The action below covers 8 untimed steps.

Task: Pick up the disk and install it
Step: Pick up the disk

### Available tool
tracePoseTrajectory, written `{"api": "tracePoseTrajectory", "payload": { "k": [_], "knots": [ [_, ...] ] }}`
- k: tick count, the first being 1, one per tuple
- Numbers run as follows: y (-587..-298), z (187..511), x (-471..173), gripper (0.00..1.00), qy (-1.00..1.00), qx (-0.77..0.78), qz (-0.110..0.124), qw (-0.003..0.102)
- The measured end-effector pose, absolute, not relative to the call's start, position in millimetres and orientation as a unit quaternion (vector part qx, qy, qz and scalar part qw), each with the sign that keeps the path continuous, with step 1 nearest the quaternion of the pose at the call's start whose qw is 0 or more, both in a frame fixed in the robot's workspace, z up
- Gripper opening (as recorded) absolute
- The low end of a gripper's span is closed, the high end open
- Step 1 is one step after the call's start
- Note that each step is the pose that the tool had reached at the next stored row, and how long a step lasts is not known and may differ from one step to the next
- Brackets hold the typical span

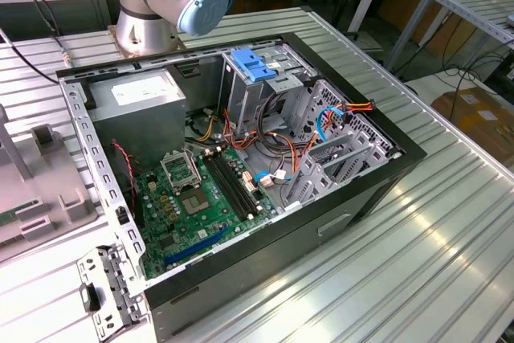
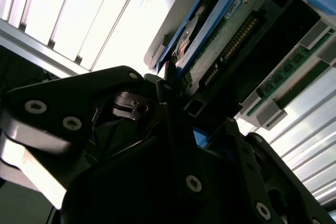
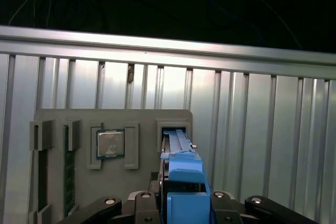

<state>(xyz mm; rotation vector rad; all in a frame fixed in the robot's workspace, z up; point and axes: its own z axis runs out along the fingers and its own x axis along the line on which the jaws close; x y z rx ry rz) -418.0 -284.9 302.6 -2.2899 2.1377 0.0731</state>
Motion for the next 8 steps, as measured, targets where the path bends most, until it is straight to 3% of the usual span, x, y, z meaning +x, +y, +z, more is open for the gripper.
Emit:
{"api": "tracePoseTrajectory", "payload": {
  "k": [8],
  "knots": [
    [-284.9,306.8,-418.0,0.37,0.682,-0.731,0.023,0.004]
  ]
}}
